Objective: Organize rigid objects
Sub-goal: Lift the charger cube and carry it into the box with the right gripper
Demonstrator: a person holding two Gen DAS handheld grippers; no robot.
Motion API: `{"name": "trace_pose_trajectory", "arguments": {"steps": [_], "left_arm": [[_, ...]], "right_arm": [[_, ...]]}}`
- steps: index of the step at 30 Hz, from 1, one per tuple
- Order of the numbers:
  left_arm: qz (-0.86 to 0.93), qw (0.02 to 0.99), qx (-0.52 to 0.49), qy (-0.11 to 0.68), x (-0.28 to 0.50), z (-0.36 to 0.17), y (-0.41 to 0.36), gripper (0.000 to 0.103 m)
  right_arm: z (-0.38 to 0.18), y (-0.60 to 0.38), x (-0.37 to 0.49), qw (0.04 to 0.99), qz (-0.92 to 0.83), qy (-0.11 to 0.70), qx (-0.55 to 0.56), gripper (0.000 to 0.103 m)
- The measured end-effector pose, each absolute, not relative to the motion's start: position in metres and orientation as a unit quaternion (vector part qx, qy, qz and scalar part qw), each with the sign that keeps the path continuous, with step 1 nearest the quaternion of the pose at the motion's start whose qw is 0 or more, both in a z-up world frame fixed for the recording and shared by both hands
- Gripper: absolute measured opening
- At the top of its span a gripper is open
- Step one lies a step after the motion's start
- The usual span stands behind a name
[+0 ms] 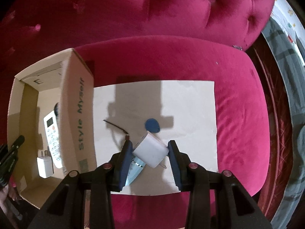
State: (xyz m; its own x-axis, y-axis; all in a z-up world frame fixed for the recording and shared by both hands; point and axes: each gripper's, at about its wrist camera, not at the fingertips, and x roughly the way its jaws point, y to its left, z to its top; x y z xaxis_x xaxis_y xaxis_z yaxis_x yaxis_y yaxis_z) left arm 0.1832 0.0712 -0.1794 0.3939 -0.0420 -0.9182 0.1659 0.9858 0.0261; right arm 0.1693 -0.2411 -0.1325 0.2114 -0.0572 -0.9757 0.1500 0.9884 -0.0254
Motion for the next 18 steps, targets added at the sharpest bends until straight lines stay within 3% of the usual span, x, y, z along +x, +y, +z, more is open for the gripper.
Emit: {"name": "trace_pose_trajectory", "arguments": {"steps": [18], "left_arm": [[-0.062,0.833,0.055,0.547,0.183,-0.18,0.074,0.016]], "right_arm": [[-0.082,-0.167,0.173,0.797,0.008,0.604,-0.012,0.041]]}}
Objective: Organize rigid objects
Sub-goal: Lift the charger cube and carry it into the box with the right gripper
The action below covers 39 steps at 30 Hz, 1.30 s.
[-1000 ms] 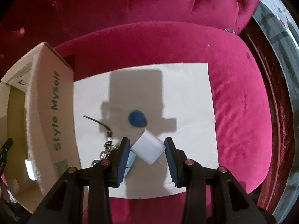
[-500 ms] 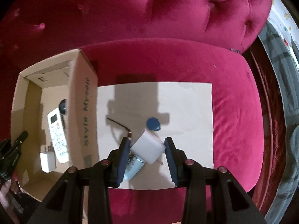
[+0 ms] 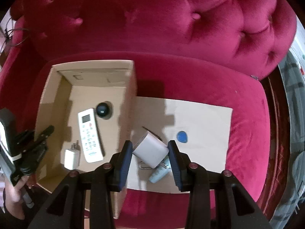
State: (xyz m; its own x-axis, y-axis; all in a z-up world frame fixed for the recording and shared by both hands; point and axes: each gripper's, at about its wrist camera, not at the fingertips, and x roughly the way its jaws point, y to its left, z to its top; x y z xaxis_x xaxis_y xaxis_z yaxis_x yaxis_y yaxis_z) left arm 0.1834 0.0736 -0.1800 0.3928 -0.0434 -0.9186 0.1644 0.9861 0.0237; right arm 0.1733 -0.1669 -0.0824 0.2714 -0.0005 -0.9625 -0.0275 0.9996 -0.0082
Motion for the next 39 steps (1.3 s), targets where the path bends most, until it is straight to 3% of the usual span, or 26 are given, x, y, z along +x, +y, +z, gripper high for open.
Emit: {"name": "trace_pose_trajectory", "arguments": {"steps": [14,39], "left_arm": [[-0.062,0.833,0.055,0.547,0.183,-0.179,0.074,0.016],[-0.062,0.832,0.055,0.548,0.184,-0.177,0.072,0.016]], "right_arm": [[-0.083,-0.1,0.175,0.798,0.079,0.596,-0.049,0.041],[-0.166,-0.03,0.157,0.779,0.129,0.61,-0.062,0.041]]}}
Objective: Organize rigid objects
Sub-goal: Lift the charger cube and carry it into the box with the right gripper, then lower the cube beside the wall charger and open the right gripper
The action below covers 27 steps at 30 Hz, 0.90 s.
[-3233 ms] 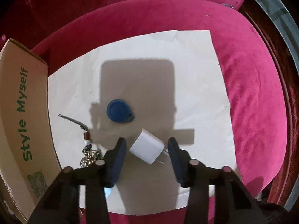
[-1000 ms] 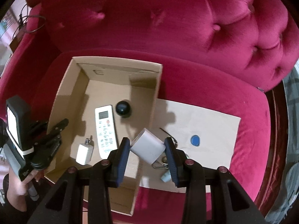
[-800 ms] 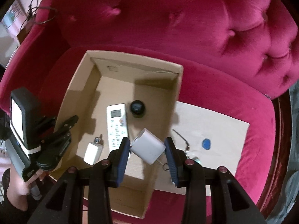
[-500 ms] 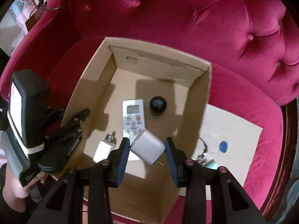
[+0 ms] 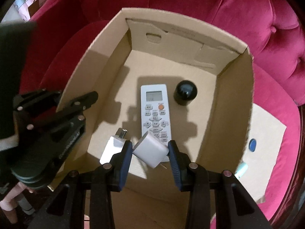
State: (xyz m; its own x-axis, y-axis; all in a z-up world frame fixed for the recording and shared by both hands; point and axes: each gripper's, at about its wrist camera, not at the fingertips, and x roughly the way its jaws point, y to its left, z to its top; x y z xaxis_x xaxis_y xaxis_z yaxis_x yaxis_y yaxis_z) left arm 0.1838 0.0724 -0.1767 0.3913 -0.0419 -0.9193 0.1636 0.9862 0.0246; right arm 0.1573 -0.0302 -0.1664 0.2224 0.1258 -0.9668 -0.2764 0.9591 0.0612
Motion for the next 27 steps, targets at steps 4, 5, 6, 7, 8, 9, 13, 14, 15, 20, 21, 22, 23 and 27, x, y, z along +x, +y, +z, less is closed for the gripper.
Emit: {"name": "trace_pose_trajectory", "arguments": {"steps": [4,5,6,7,8,9,13,14,15,20,21,22,23,27], "left_arm": [[-0.062,0.832,0.055,0.548,0.184,-0.177,0.072,0.016],[-0.062,0.832,0.056,0.548,0.184,-0.176,0.071,0.016],[-0.062,0.832,0.055,0.548,0.184,-0.177,0.072,0.016],[-0.062,0.832,0.055,0.548,0.184,-0.177,0.071,0.016],[-0.062,0.832,0.055,0.548,0.184,-0.177,0.071,0.016],[-0.062,0.832,0.056,0.548,0.184,-0.177,0.071,0.016],[-0.062,0.832,0.056,0.548,0.184,-0.177,0.071,0.016],[-0.063,0.832,0.056,0.548,0.184,-0.177,0.071,0.016],[-0.063,0.832,0.055,0.549,0.185,-0.177,0.071,0.016],[-0.063,0.832,0.056,0.549,0.186,-0.177,0.071,0.016],[-0.063,0.832,0.055,0.549,0.186,-0.176,0.072,0.016],[-0.063,0.832,0.054,0.549,0.186,-0.176,0.072,0.016],[-0.063,0.832,0.054,0.549,0.186,-0.176,0.072,0.016],[-0.063,0.832,0.055,0.549,0.186,-0.176,0.073,0.016]], "right_arm": [[-0.178,-0.027,0.154,0.777,0.129,0.613,-0.055,0.041],[-0.18,-0.026,0.153,0.777,0.129,0.613,-0.058,0.041],[-0.182,-0.024,0.151,0.777,0.129,0.613,-0.061,0.041],[-0.185,-0.023,0.149,0.776,0.131,0.613,-0.061,0.041],[-0.186,-0.023,0.148,0.776,0.131,0.614,-0.061,0.041],[-0.188,-0.022,0.147,0.776,0.129,0.614,-0.059,0.041],[-0.194,-0.024,0.146,0.774,0.129,0.619,-0.043,0.041],[-0.195,-0.024,0.146,0.773,0.129,0.62,-0.045,0.041],[-0.196,-0.024,0.146,0.772,0.128,0.621,-0.046,0.041],[-0.192,-0.028,0.147,0.778,0.124,0.615,-0.037,0.047],[-0.19,-0.029,0.148,0.779,0.123,0.613,-0.035,0.05],[-0.189,-0.029,0.149,0.78,0.123,0.612,-0.035,0.051],[-0.186,-0.029,0.149,0.782,0.122,0.61,-0.037,0.052],[-0.182,-0.029,0.147,0.784,0.12,0.608,-0.041,0.054]]}}
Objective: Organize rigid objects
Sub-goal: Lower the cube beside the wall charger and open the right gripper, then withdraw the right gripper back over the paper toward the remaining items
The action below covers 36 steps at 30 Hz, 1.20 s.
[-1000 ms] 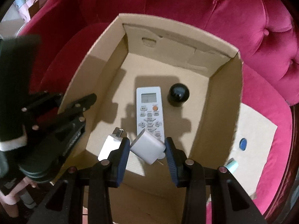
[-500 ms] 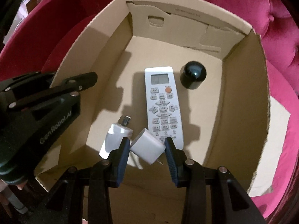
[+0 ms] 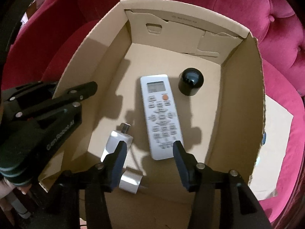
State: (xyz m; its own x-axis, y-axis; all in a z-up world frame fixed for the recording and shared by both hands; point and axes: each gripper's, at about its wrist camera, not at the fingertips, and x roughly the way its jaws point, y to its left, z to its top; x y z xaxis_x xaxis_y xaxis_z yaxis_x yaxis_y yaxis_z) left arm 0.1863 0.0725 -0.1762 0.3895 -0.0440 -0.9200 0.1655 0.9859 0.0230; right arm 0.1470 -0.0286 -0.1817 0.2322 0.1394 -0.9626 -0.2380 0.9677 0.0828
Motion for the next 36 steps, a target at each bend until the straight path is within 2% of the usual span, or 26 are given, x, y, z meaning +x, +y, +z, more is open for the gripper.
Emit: {"name": "trace_pose_trajectory", "arguments": {"steps": [15,24,31,36], "left_arm": [[-0.064,0.832,0.053,0.549,0.186,-0.176,0.075,0.016],[-0.064,0.832,0.053,0.549,0.186,-0.175,0.075,0.016],[-0.065,0.831,0.053,0.55,0.186,-0.176,0.075,0.016],[-0.065,0.831,0.053,0.549,0.186,-0.175,0.075,0.016]], "right_arm": [[-0.151,-0.047,0.143,0.796,0.102,0.596,-0.024,0.056],[-0.129,-0.063,0.144,0.807,0.08,0.585,-0.027,0.061],[-0.111,-0.076,0.142,0.82,0.067,0.567,-0.029,0.088],[-0.1,-0.091,0.142,0.828,0.058,0.557,-0.02,0.1]]}}
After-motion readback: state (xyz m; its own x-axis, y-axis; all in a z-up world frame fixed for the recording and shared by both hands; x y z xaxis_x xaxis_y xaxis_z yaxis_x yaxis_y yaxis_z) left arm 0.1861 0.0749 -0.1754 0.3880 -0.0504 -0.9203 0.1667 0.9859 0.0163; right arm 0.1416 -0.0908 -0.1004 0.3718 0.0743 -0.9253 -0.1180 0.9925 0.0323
